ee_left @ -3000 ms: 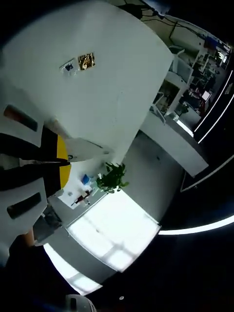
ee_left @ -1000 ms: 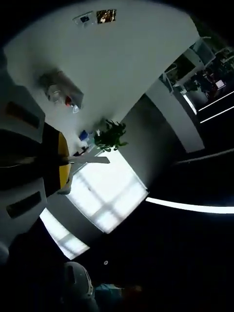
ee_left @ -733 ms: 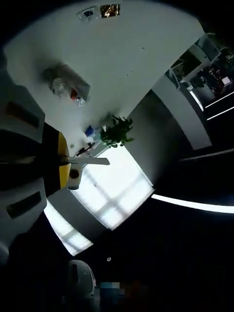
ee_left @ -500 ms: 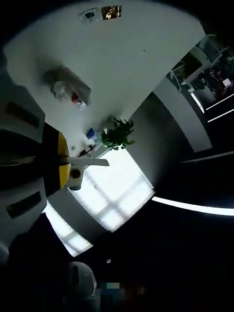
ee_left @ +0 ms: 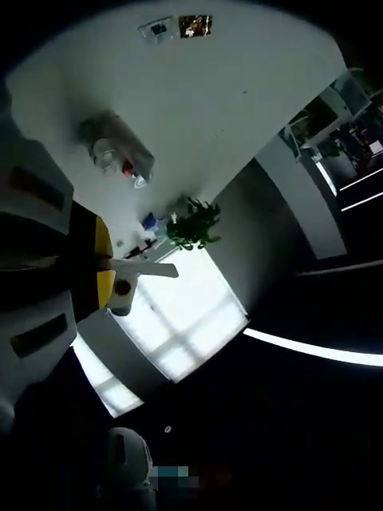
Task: Arrange the skincare products in the storage area until every visible bottle or jar stands upright without overlapping.
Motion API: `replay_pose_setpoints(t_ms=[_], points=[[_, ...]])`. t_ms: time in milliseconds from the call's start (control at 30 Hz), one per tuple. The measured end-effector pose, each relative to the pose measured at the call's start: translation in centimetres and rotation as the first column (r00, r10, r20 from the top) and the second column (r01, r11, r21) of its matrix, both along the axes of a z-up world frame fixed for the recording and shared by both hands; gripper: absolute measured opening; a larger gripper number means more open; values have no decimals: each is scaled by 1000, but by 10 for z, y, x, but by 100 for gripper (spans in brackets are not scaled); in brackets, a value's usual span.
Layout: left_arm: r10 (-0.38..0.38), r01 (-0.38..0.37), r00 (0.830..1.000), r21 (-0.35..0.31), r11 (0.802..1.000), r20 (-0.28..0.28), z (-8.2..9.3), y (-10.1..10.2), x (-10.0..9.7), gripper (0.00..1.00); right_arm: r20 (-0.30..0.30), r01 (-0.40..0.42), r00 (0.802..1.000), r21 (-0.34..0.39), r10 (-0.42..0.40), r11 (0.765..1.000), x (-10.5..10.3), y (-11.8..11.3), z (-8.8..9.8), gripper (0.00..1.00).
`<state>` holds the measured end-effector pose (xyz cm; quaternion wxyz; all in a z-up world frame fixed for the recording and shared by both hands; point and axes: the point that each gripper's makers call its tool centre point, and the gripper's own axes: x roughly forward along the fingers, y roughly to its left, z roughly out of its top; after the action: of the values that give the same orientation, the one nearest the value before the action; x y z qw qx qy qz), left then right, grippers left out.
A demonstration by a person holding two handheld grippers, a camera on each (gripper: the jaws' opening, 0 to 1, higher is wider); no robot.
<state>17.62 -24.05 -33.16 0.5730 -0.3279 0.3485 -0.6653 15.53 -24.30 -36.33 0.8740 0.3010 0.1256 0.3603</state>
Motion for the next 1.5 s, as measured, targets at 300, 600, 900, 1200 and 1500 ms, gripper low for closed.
replay_pose_setpoints(t_ms=[300, 600, 900, 1200, 1500], points=[[25, -23, 999, 42, 999, -38, -19, 7, 9, 0, -24, -7, 1000, -132, 4, 991, -13, 6, -22, 71], [50, -45, 995, 60, 997, -82, -30, 11, 11, 0, -42, 10, 999, -206, -19, 979, -21, 0, -34, 90], [75, -61, 987, 99, 993, -142, -41, 17, 13, 0, -4, 72, 997, -374, -79, 924, -25, -18, -54, 99], [93, -70, 979, 128, 989, -184, -52, 20, 13, 0, 55, 99, 995, -477, -83, 873, -35, -25, -73, 99], [100, -65, 973, 172, 983, -209, -68, 20, 10, 0, 48, 147, 989, -516, -143, 844, -50, -34, -94, 99]])
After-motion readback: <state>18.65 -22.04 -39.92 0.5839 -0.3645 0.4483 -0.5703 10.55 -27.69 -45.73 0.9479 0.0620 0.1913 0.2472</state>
